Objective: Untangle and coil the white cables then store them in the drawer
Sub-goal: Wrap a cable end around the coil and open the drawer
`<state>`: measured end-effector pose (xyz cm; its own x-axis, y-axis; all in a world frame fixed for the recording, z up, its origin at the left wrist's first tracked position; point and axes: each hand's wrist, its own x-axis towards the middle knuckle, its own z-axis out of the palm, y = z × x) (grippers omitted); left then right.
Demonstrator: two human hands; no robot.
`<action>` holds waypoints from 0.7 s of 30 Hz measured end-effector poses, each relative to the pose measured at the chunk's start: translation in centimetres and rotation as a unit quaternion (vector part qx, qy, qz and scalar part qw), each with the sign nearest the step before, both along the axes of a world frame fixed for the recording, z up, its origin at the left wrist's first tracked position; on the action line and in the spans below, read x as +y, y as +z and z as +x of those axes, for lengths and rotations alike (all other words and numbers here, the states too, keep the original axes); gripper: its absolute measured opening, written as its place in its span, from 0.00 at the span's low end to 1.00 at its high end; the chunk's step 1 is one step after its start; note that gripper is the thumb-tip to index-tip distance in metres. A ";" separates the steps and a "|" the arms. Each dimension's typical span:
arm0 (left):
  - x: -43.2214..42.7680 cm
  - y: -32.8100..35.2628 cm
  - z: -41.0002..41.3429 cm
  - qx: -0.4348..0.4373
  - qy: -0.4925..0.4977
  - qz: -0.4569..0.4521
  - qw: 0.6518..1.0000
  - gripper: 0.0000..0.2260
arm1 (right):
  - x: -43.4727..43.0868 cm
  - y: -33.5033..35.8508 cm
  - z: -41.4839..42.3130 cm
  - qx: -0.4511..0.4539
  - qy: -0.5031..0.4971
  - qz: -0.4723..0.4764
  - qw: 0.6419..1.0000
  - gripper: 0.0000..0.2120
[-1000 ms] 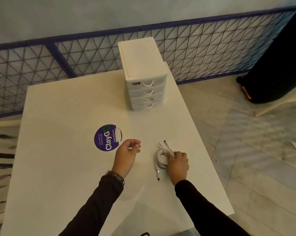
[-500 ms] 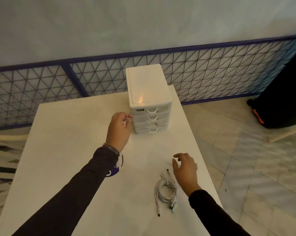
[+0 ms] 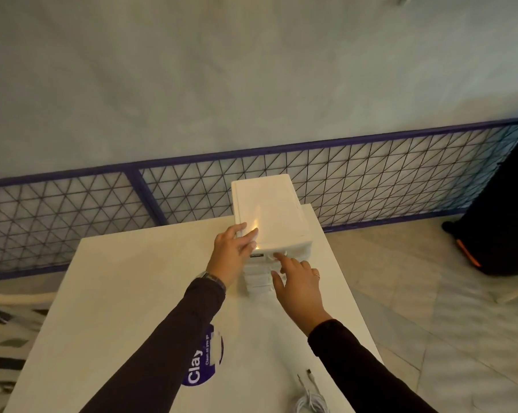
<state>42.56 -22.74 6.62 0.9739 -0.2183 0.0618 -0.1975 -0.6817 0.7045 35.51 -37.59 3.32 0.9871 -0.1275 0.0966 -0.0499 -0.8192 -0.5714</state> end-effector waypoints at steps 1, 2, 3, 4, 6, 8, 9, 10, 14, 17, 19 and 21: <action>0.1 -0.1 0.1 0.003 -0.003 -0.006 1.000 0.15 | 0.1 -0.1 0.1 0.006 -0.005 0.008 1.000 0.17; 0.1 -0.3 0.1 0.005 -0.005 -0.017 1.000 0.15 | 0.2 -0.1 0.2 0.010 -0.011 0.018 1.000 0.17; 0.1 -0.4 0.1 0.007 -0.004 -0.025 1.000 0.15 | 0.2 -0.1 0.2 0.011 -0.015 0.026 1.000 0.16; 0.1 -0.6 0.1 0.004 -0.001 -0.028 1.000 0.15 | 0.1 0.0 -0.1 0.008 -0.018 0.030 0.999 0.14; 0.1 -0.7 0.1 -0.003 0.001 -0.023 1.000 0.15 | -0.2 0.2 -1.3 -0.005 -0.017 0.029 0.999 0.11; 0.2 -0.9 0.3 -0.001 -0.003 -0.025 1.000 0.15 | -0.6 0.1 -3.8 -0.016 -0.005 0.003 1.000 0.08; 0.2 -1.0 0.3 0.002 -0.004 -0.028 1.000 0.15 | -0.8 -0.1 -5.3 -0.023 0.000 -0.008 1.000 0.07; 0.2 -1.1 0.4 0.003 -0.005 -0.031 1.000 0.15 | -1.0 -0.3 -6.8 -0.033 0.002 -0.008 0.999 0.06; 0.1 -1.3 0.2 0.007 -0.003 -0.053 0.999 0.15 | -1.6 -0.9 -11.6 -0.018 0.039 0.041 0.998 0.16; 0.0 -1.2 0.2 0.016 0.000 -0.061 0.998 0.15 | -1.7 -2.9 -15.1 0.071 0.061 0.051 0.994 0.31; 0.0 -1.2 0.2 0.017 -0.001 -0.065 0.998 0.15 | -1.6 -5.3 -17.5 0.159 0.061 -0.017 0.985 0.40; 0.0 -1.1 0.1 0.018 -0.003 -0.066 0.998 0.15 | -1.3 -7.4 -19.5 0.256 0.049 -0.068 0.963 0.47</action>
<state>42.65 -22.75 5.49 0.9749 -0.2158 0.0545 -0.1733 -0.5822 0.7943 16.05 -38.93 -4.13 0.9164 -0.0511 -0.3971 -0.2143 -0.9003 -0.3788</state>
